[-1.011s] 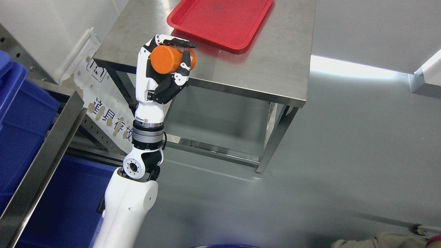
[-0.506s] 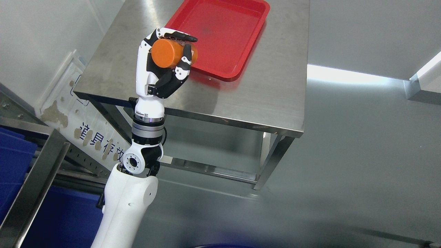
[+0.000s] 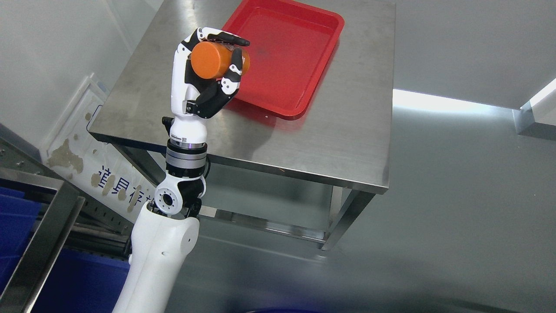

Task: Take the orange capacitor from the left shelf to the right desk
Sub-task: 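Lower the capacitor into the red tray with the left hand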

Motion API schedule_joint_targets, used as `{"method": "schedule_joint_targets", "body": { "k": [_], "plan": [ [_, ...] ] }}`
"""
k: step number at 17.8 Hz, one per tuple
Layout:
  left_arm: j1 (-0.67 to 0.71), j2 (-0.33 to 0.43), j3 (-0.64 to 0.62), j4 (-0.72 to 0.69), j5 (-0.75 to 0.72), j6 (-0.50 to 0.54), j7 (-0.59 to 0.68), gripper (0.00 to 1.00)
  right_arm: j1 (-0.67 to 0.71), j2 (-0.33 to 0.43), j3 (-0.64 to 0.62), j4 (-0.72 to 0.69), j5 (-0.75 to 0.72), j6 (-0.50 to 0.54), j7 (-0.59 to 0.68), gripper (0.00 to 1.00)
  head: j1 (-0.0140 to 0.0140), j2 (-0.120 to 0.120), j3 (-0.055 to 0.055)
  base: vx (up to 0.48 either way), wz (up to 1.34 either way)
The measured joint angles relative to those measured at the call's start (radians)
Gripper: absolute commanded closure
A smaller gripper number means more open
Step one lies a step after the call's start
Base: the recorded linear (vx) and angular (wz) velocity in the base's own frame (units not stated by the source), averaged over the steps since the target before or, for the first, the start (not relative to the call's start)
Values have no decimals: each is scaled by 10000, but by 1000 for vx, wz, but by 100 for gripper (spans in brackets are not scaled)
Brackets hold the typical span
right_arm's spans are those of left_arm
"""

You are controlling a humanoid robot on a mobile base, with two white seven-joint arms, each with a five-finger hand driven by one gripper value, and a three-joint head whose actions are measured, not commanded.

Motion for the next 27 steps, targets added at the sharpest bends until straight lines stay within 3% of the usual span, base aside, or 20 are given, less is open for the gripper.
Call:
{"method": "schedule_joint_targets", "body": {
  "k": [3, 7, 12, 16, 22, 27],
  "plan": [
    [-51, 0, -26, 0, 0, 99, 1, 97, 1, -1, -1, 0, 0, 0, 0, 0, 0, 0, 0, 10, 0],
    [-516, 0, -69, 72, -9, 1348, -21, 97, 2, -1, -1, 0, 0, 0, 0, 0, 0, 0, 0, -8, 0],
    [-1926, 0, -457, 740, -37, 2919, -1, 96, 1, -1, -1, 0, 0, 3, 0, 0, 0, 0, 0, -10, -4],
    [-3336, 0, -1261, 2098, -68, 4071, 68, 96, 1, -1, -1, 0, 0, 4, 0, 0, 0, 0, 0, 0, 0],
    [-4528, 0, -2388, 4190, -94, 4522, 440, 93, 0, -1, -1, 0, 0, 3, 0, 0, 0, 0, 0, 0, 0],
    [-5060, 0, -2919, 5519, -116, 4688, 1159, 82, 0, -1, -1, 0, 0, 3, 0, 0, 0, 0, 0, 0, 0]
  ]
}}
